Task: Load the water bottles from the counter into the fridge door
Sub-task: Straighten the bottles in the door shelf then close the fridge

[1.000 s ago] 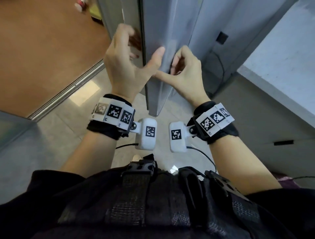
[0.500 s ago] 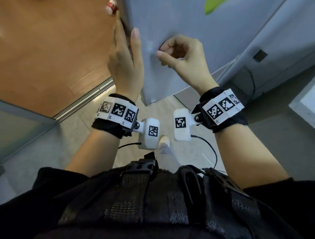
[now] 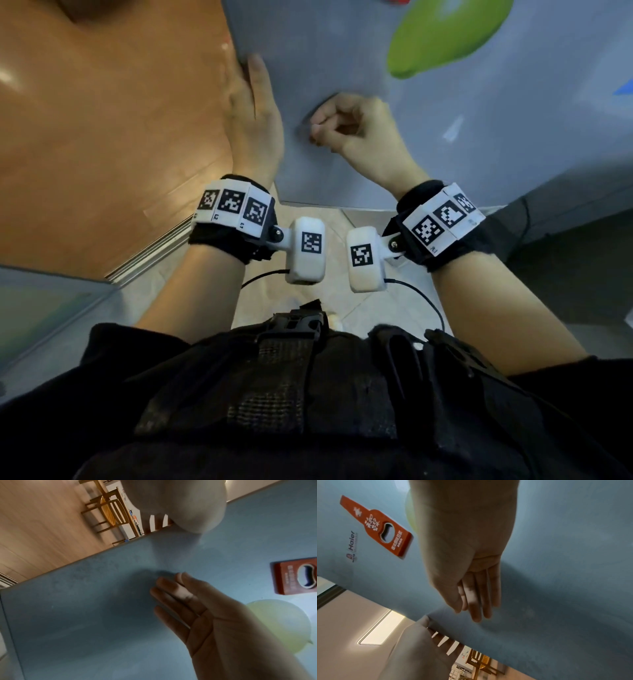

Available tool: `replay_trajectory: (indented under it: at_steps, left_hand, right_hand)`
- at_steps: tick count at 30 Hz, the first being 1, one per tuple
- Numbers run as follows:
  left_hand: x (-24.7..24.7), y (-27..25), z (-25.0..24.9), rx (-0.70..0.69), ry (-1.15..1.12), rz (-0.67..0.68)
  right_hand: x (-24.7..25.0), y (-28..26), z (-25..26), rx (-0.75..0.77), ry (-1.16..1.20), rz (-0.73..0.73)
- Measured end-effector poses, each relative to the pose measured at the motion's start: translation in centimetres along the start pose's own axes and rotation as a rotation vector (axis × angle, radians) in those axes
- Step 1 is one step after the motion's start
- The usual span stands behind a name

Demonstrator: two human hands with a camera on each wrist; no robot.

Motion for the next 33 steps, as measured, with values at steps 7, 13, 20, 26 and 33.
replay_trajectory:
  at_steps: [7,13,20,26,33]
  left_hand:
    - [-6.0,9.4,0.4,-0.086,-0.057,0.195]
    - [-12.4,16.2,-0.3,-0.14,-0.026,0.394]
    - [-19.5,20.5,-1.5,-0.174,-0.092,0.523]
    - [-24.7,22.6,-2.9,-0.171,-0.135,0.587]
    - [-28.8,23.4,-4.6,-0.196,-0.126,0.683]
  right_hand:
    - [2.9,8.0,-2.1,-0.008,-0.035,-0.177]
    - [6.3,13.2,-3.9,-0.024,-0.055,-0.391]
    - [10.9,16.7,-6.1,-0.045,-0.051,-0.532]
    - [14.6,18.8,-7.2,-0.055,-0.065,-0.539]
    - [18.3,19.0,-8.0,-0.171,-0.127,-0.655]
Point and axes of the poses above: each hand's wrist, its own y-axis towards the middle knuckle, its own x-axis out of the back of the hand, z = x × y, the point moved 8 cm from there along y, towards the middle knuckle, and after that the axes turned 10 degrees about y, right-handed, at the moved point
